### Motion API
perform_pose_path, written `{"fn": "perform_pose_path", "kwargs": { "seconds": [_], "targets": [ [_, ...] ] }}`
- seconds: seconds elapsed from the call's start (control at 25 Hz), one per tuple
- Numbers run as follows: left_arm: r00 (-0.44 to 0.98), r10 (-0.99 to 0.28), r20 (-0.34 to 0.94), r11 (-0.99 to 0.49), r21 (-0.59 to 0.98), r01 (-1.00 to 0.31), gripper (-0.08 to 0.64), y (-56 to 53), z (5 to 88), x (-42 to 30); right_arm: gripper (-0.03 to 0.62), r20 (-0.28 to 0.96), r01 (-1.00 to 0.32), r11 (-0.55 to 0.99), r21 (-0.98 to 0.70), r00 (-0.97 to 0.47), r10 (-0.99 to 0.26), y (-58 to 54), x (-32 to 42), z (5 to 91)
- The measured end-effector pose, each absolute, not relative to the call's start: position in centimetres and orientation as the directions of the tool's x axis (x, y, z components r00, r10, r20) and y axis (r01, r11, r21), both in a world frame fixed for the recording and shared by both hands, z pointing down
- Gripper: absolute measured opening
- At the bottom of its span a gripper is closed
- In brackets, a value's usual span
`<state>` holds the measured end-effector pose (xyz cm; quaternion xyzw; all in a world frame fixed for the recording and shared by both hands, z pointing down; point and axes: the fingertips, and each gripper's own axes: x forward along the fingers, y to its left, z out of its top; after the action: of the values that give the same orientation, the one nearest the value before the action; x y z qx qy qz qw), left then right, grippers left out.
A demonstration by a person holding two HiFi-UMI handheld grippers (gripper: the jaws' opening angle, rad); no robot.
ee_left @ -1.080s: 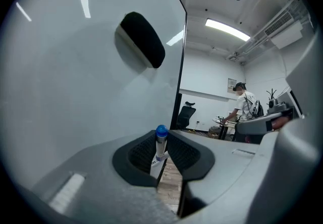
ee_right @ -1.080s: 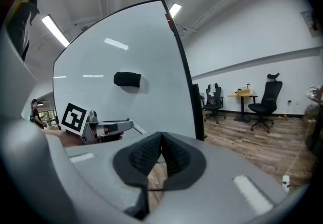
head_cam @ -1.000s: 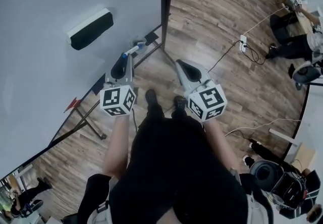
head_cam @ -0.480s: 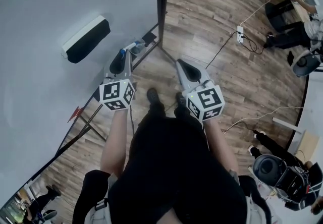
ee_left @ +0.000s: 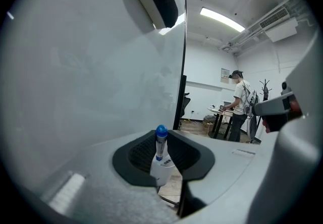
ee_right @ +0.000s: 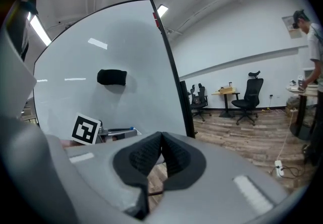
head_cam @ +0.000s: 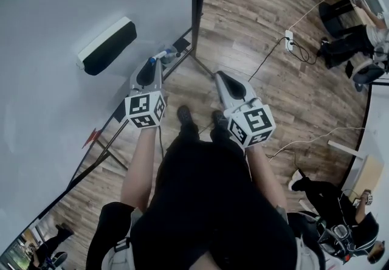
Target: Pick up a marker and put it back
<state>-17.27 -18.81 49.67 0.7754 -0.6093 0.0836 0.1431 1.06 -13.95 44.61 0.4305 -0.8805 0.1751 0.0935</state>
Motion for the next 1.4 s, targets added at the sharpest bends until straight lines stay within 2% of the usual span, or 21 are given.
{"fn": "perform_pose_path", "kwargs": {
  "seconds": [0.64,1.08,1.4],
  "targets": [
    [0.247,-0.899,0.361,-0.216,0.125,-0.968,0.085,-18.3,52.2,-16.4,0.002,0.305,-0.808,0.543,-0.230,-0.589,-0.748,-14.1,3.3,43.8],
    [0.211,-0.910,0.356,-0.177,0.124,-0.976,0.092,-16.4,51.4,-16.0,0.002,0.286,-0.788,0.572,-0.229,-0.616,-0.734,-13.2,4.1,43.1],
    [0.161,-0.927,0.339,-0.127,0.120,-0.985,0.091,-14.3,50.0,-15.6,0.002,0.273,-0.725,0.609,-0.321,-0.687,-0.674,-12.4,4.2,42.8]
  ]
}}
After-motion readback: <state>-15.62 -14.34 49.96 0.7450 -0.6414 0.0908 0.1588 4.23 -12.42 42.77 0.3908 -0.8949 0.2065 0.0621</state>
